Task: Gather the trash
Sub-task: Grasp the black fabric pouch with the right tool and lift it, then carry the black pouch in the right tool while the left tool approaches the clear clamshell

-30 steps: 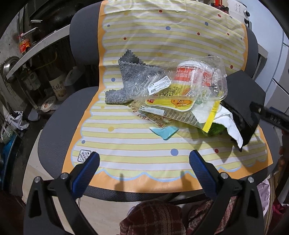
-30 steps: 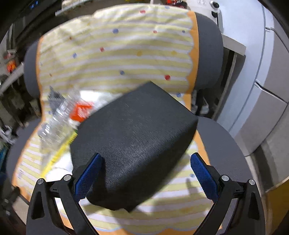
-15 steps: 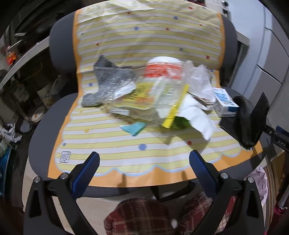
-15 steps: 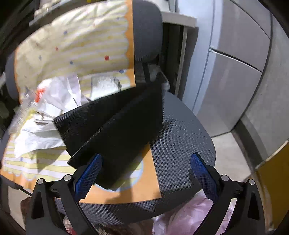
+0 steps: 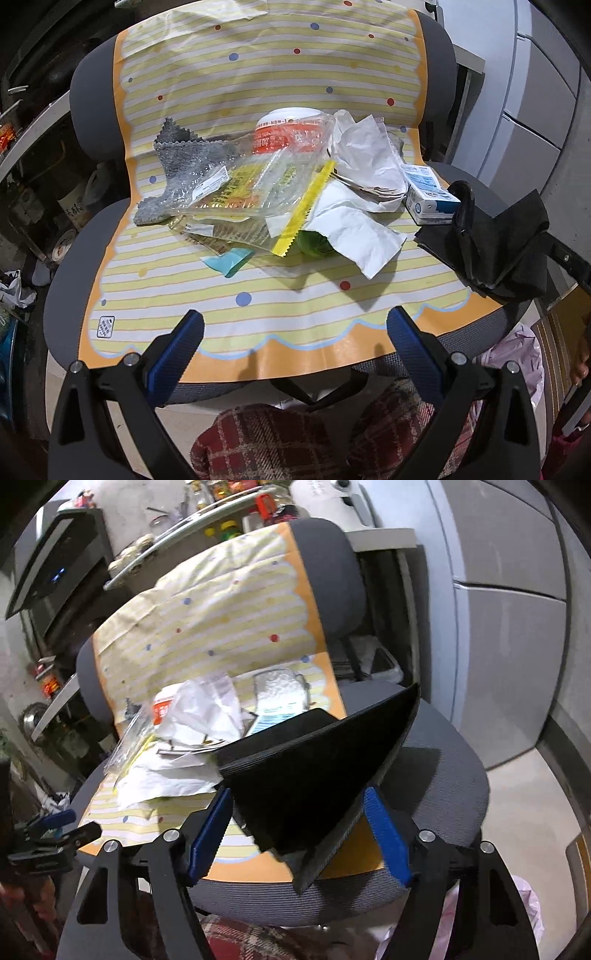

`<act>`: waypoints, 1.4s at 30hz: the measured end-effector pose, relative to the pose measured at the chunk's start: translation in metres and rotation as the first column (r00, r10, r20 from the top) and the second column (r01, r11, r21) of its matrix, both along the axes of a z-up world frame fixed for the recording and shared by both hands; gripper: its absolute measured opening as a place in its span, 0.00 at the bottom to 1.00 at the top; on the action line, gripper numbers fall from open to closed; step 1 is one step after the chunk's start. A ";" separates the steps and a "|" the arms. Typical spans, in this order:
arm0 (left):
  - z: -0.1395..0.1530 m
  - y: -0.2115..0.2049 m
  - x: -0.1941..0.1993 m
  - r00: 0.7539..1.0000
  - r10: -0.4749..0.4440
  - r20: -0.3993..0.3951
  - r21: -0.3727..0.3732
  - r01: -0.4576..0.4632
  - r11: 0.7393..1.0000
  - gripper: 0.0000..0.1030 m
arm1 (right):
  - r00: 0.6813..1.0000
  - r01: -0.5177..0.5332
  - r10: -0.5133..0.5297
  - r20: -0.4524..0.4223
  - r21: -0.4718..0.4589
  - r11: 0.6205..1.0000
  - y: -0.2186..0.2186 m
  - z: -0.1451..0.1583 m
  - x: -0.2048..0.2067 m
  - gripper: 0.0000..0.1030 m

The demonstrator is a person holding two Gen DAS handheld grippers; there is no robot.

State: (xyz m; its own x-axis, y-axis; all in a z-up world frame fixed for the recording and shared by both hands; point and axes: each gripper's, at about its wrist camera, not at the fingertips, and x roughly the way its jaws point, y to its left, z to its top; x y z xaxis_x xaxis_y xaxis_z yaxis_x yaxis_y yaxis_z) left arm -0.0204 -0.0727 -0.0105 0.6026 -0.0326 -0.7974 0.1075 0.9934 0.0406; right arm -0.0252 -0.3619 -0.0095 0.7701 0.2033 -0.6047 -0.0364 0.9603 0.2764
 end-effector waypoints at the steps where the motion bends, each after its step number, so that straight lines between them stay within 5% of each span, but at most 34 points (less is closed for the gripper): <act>1: -0.001 0.000 0.000 1.000 0.000 -0.002 -0.003 0.000 1.000 0.94 | 1.000 -0.008 0.008 0.002 -0.004 1.000 0.004 -0.001 0.000 0.72; 5: -0.005 0.007 0.001 1.000 0.005 -0.011 -0.018 -0.005 1.000 0.94 | 0.999 -0.034 0.034 0.018 0.021 0.999 0.020 -0.002 0.006 0.85; 12: -0.008 0.026 0.000 1.000 0.026 -0.008 -0.030 -0.026 0.999 0.94 | 0.999 -0.031 0.027 -0.025 -0.146 0.989 0.046 0.006 0.004 0.85; 17: -0.011 0.028 0.005 1.000 0.024 -0.001 -0.045 -0.024 0.999 0.94 | 0.993 0.098 -0.109 -0.044 -0.193 0.976 0.013 0.006 -0.028 0.85; 19: -0.011 0.023 0.006 1.000 0.012 0.002 -0.052 -0.011 0.999 0.94 | 0.985 0.154 -0.166 -0.050 -0.183 0.971 -0.003 0.004 -0.037 0.82; 21: -0.011 0.016 0.006 1.000 -0.006 0.008 -0.056 0.006 0.998 0.94 | 0.979 0.188 -0.199 -0.051 -0.179 0.966 -0.012 0.001 -0.042 0.68; 28: -0.007 0.001 -0.004 0.999 -0.035 0.017 -0.035 0.036 0.999 0.94 | 0.970 0.243 -0.243 0.010 0.029 0.970 -0.032 -0.003 -0.042 0.70; 35: -0.002 -0.002 -0.010 0.999 -0.030 0.028 -0.010 0.031 0.999 0.94 | 0.948 0.300 -0.268 -0.170 0.206 0.932 -0.046 -0.046 -0.026 0.64; 40: -0.003 -0.011 -0.010 0.999 -0.047 0.018 -0.008 0.047 0.999 0.94 | 0.952 0.245 -0.160 -0.260 0.340 0.908 -0.041 -0.068 -0.019 0.42; 42: -0.003 -0.015 -0.013 0.998 -0.061 0.019 -0.007 0.061 0.998 0.94 | 0.954 0.246 -0.165 -0.250 0.340 0.908 -0.041 -0.068 -0.018 0.23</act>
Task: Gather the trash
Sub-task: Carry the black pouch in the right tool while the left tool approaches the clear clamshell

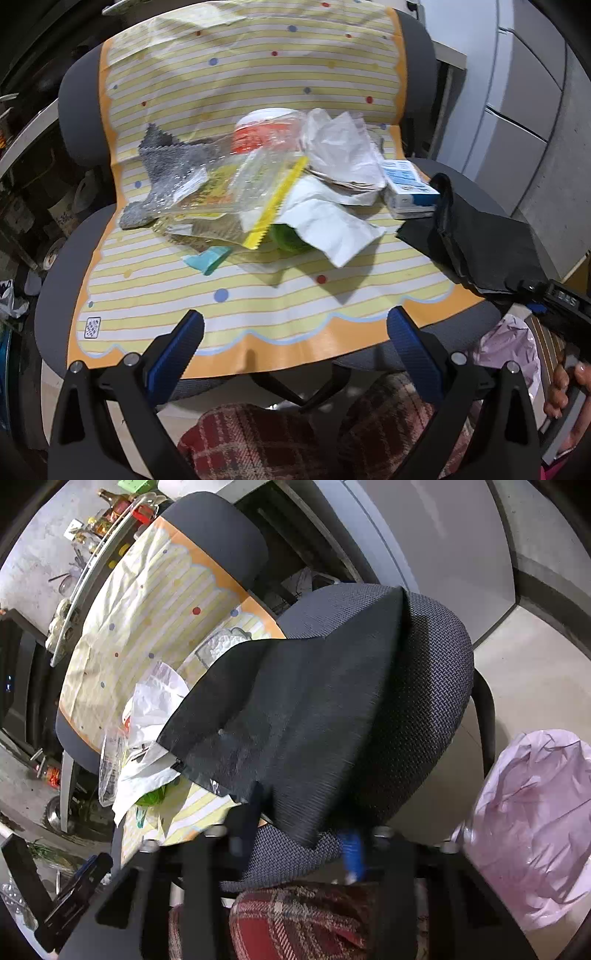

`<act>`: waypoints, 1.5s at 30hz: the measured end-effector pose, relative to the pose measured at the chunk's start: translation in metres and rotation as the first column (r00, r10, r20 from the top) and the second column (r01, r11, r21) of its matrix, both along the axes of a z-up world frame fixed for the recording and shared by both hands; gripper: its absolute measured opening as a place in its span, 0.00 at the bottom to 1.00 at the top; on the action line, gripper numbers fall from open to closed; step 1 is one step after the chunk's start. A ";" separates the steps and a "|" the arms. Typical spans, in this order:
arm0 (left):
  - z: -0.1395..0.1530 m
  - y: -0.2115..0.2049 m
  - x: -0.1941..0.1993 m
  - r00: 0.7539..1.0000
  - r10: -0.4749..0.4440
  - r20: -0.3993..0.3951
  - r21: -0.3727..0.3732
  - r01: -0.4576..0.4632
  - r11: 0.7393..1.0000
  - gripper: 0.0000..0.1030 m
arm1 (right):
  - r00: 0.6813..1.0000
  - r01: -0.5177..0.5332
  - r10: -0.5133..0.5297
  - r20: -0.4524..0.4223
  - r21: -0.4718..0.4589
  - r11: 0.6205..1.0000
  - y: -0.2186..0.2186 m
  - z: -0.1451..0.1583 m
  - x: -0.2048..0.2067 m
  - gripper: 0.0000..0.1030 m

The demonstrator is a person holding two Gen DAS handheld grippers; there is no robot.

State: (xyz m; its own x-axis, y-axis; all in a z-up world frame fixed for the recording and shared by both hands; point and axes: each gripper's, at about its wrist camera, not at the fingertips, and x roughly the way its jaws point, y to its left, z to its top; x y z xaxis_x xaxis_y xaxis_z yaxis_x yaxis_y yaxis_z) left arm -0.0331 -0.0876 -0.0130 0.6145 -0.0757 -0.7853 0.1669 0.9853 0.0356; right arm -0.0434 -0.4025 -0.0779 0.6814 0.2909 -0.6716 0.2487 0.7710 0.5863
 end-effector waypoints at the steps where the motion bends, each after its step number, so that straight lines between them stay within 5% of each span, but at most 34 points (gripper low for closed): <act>1: 0.000 -0.002 -0.001 1.000 -0.006 0.001 0.003 0.006 1.000 0.94 | 1.000 0.007 -0.007 0.014 -0.015 1.000 -0.002 0.003 -0.002 0.18; 3: 0.001 -0.004 -0.003 1.000 -0.012 0.004 0.008 0.012 1.000 0.94 | 0.999 0.016 -0.013 0.040 -0.087 0.996 -0.006 0.017 -0.007 0.09; 6: 0.002 -0.006 -0.003 1.000 -0.013 0.006 0.007 0.013 1.000 0.94 | 0.997 0.038 -0.019 0.073 -0.272 0.962 -0.014 0.045 -0.016 0.08; 12: 0.004 -0.018 -0.004 0.999 -0.037 0.009 -0.001 0.037 0.999 0.94 | 0.996 -0.017 0.065 0.064 -0.564 0.825 -0.022 0.080 -0.022 0.08; 18: 0.002 -0.024 -0.006 0.998 -0.060 0.005 0.000 0.060 0.998 0.94 | 0.948 -0.208 0.315 0.051 -0.650 0.731 0.028 0.073 0.001 0.10; 22: 0.002 -0.019 -0.007 0.999 -0.049 0.008 0.001 0.049 0.999 0.94 | 0.904 -0.317 0.427 0.024 -0.631 0.708 0.061 0.054 0.017 0.13; 25: 0.001 -0.013 -0.005 0.999 -0.036 0.004 -0.003 0.036 0.999 0.94 | 0.878 -0.362 0.477 0.035 -0.604 0.710 0.076 0.044 0.027 0.31; 27: 0.000 -0.009 -0.003 1.000 -0.029 0.000 -0.012 0.029 1.000 0.94 | 0.872 -0.367 0.487 0.045 -0.597 0.713 0.083 0.041 0.031 0.58; 29: -0.002 -0.007 -0.003 1.000 -0.027 -0.003 -0.018 0.027 0.999 0.94 | 0.872 -0.357 0.486 0.055 -0.608 0.709 0.091 0.041 0.031 0.72; 31: -0.004 -0.005 -0.001 1.000 -0.024 -0.007 -0.023 0.024 0.999 0.94 | 0.876 -0.349 0.480 0.047 -0.625 0.698 0.096 0.039 0.034 0.76; 37: -0.007 -0.001 0.001 1.000 -0.022 -0.014 -0.038 0.021 0.999 0.94 | 0.928 -0.246 0.373 -0.015 -0.777 0.579 0.110 0.028 0.041 0.75; 43: -0.008 0.005 0.000 1.000 -0.005 -0.009 -0.042 0.004 0.999 0.94 | 0.952 -0.188 0.300 -0.052 -0.875 0.447 0.117 0.017 0.046 0.49; 45: -0.008 0.008 0.000 1.000 0.007 -0.005 -0.035 -0.008 0.999 0.94 | 0.960 -0.160 0.277 -0.041 -0.891 0.424 0.116 0.019 0.045 0.26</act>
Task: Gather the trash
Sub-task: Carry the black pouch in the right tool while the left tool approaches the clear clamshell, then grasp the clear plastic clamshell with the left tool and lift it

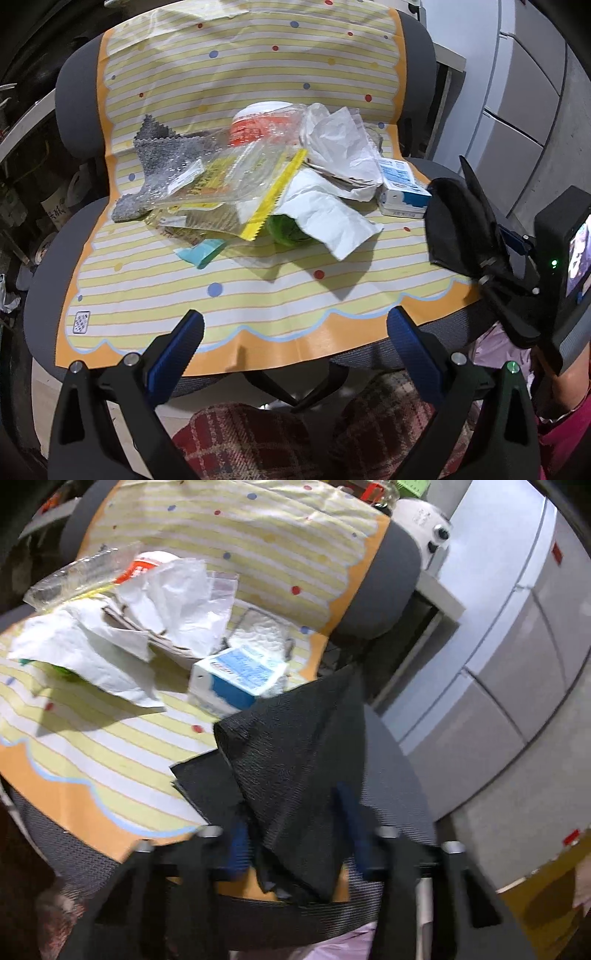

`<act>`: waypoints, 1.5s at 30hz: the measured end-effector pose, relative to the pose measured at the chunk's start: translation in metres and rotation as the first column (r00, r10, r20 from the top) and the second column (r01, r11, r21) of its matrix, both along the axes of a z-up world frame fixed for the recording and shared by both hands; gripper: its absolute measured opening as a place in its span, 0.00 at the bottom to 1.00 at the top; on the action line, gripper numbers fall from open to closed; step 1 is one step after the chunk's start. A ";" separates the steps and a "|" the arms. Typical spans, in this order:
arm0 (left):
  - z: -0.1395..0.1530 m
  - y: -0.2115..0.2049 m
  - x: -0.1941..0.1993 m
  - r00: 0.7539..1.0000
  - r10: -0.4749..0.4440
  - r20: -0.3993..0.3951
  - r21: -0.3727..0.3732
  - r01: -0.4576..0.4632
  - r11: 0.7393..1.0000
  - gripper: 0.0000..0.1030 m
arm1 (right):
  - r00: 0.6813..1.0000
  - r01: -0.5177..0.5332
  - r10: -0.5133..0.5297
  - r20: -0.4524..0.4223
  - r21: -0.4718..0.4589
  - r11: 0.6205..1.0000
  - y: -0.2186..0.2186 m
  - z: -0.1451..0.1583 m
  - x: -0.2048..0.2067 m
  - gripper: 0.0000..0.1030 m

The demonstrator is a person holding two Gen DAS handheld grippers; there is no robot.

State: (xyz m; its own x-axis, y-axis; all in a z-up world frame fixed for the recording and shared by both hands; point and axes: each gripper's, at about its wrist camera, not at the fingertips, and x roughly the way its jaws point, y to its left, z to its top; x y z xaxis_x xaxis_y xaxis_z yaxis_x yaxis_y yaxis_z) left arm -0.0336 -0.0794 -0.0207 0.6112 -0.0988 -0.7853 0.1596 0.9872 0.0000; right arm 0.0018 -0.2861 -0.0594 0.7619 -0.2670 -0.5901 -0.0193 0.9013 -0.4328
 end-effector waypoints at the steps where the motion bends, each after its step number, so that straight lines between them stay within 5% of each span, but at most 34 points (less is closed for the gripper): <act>1: 0.000 0.003 -0.001 1.000 0.010 0.003 0.003 -0.010 1.000 0.94 | 1.000 0.015 -0.015 0.016 -0.001 1.000 -0.002 0.003 -0.001 0.20; 2: 0.001 0.006 -0.001 1.000 0.019 0.005 0.006 -0.019 1.000 0.94 | 0.999 0.024 -0.025 0.026 0.023 0.999 -0.007 0.008 -0.003 0.07; 3: 0.002 0.010 -0.001 1.000 0.028 0.008 0.008 -0.028 1.000 0.94 | 0.999 0.029 -0.031 0.033 0.055 0.998 -0.011 0.012 -0.006 0.06; 7: 0.010 0.027 -0.003 0.997 0.070 0.038 0.016 -0.071 0.997 0.94 | 0.996 0.027 -0.045 0.081 0.216 0.976 -0.033 0.042 -0.022 0.04; 13: 0.027 0.050 -0.002 0.985 0.144 0.099 0.022 -0.146 0.989 0.93 | 0.979 -0.009 -0.056 0.196 0.316 0.949 -0.052 0.093 -0.057 0.04; 17: 0.035 0.053 0.003 0.986 0.122 0.109 -0.014 -0.121 0.993 0.79 | 0.968 -0.022 -0.069 0.240 0.357 0.934 -0.061 0.111 -0.074 0.04; 22: 0.042 0.038 0.017 0.990 0.051 0.133 -0.052 -0.045 0.998 0.53 | 0.969 -0.043 -0.056 0.242 0.382 0.923 -0.061 0.113 -0.081 0.04; 32: 0.029 0.002 0.078 0.989 -0.016 0.149 -0.028 0.020 0.999 0.46 | 0.979 -0.043 -0.042 0.200 0.401 0.915 -0.057 0.100 -0.071 0.04; 39: 0.015 0.001 0.096 0.990 -0.039 0.132 -0.056 0.047 0.997 0.13 | 0.983 -0.046 -0.030 0.184 0.395 0.918 -0.052 0.094 -0.063 0.04; 45: 0.036 0.002 0.084 0.967 -0.037 0.251 -0.006 0.039 0.999 0.04 | 0.981 -0.057 -0.019 0.191 0.388 0.920 -0.048 0.096 -0.061 0.04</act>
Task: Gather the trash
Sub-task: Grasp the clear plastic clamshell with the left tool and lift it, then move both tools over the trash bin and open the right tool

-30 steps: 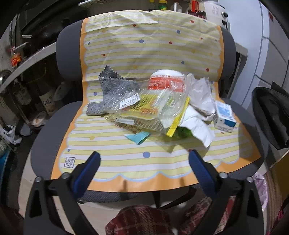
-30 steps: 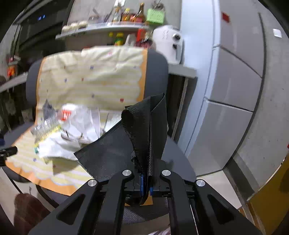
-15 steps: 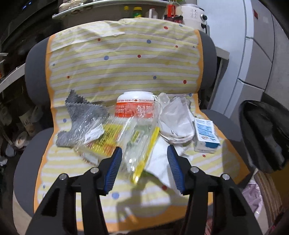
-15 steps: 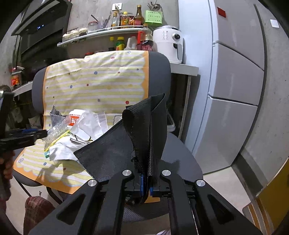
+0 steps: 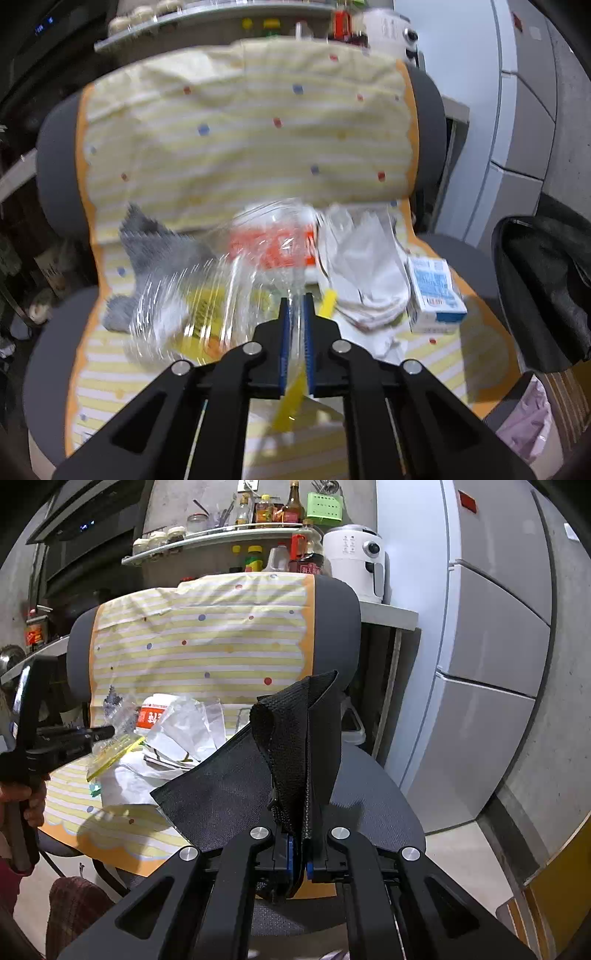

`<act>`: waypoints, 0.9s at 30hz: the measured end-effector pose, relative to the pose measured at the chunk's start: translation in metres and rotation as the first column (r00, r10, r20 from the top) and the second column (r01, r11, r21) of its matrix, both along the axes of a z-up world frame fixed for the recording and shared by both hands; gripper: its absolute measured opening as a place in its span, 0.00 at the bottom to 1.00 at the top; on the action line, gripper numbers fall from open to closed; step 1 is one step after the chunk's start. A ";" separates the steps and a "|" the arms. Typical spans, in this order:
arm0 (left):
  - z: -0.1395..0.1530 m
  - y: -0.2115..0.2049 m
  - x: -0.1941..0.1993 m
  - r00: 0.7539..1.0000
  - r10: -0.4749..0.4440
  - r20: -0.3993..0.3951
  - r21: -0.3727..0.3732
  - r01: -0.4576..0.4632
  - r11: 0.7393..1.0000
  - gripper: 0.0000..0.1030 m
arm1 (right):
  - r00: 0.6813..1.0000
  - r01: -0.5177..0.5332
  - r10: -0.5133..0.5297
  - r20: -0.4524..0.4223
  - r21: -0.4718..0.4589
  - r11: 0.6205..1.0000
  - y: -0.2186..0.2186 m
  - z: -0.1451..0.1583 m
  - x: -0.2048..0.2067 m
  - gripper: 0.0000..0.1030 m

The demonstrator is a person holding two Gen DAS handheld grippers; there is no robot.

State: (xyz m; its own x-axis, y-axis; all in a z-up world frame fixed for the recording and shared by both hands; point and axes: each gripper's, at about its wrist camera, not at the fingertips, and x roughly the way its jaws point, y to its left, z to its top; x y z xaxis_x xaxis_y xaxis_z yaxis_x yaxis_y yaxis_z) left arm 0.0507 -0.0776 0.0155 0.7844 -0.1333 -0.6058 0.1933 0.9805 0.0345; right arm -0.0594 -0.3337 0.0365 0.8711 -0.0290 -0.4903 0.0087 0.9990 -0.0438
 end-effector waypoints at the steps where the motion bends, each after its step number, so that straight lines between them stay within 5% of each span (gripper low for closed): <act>1: 0.004 0.001 -0.001 1.000 0.004 0.016 0.002 -0.004 1.000 0.04 | 1.000 0.000 0.000 0.003 -0.001 1.000 0.001 0.001 0.000 0.04; 11: 0.082 0.020 -0.044 0.979 -0.008 0.201 -0.037 0.016 0.999 0.04 | 0.999 0.003 -0.004 0.052 0.002 1.000 0.003 0.015 -0.013 0.04; 18: 0.110 -0.032 -0.099 0.953 -0.182 0.242 -0.036 0.196 0.980 0.04 | 0.994 0.045 -0.048 0.101 0.029 0.999 -0.016 0.029 -0.042 0.04; 22: 0.107 -0.079 -0.125 0.911 -0.342 0.230 -0.076 0.367 0.927 0.04 | 0.986 0.111 -0.115 0.122 0.037 0.993 -0.040 0.039 -0.073 0.04; 27: 0.090 -0.143 -0.145 0.835 -0.513 0.201 -0.132 0.542 0.830 0.04 | 0.969 0.216 -0.218 0.116 0.025 0.976 -0.074 0.041 -0.116 0.04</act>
